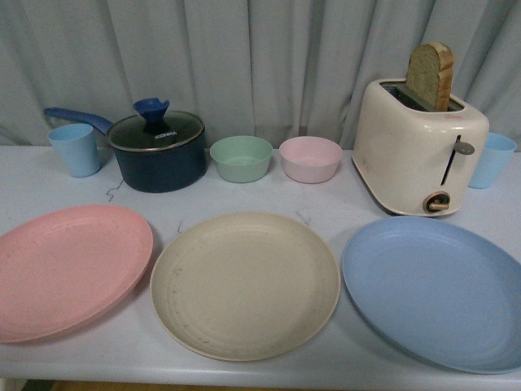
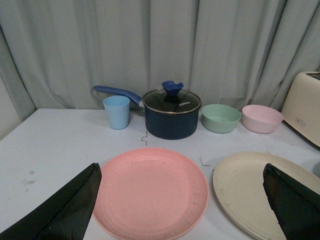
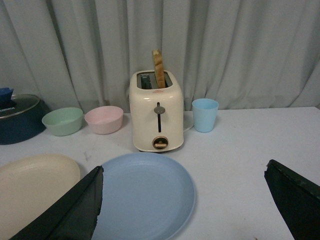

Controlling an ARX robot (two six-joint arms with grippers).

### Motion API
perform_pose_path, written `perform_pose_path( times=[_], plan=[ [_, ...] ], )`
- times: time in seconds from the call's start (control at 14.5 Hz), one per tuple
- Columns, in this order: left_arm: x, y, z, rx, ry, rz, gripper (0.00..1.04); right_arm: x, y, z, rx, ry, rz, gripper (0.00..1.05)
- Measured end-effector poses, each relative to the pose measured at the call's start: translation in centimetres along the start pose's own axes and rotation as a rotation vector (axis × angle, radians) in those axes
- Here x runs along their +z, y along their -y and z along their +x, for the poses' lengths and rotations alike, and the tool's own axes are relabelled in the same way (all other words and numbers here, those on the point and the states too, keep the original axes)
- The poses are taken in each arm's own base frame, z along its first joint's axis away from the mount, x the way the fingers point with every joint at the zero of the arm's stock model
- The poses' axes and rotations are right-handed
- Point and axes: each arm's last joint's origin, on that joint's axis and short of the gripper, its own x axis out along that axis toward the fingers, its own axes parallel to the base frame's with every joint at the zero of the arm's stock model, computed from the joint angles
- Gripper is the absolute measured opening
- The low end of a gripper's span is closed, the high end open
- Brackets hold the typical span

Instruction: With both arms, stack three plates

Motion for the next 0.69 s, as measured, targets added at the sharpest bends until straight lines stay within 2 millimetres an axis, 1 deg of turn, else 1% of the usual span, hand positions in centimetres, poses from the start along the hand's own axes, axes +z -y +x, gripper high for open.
perform_pose_path(
  times=[0.69],
  plan=[
    [0.0,0.0,0.0,0.0,0.0,0.0,0.98,0.0,0.0,0.0,0.0,0.0,0.0,0.98]
  ],
)
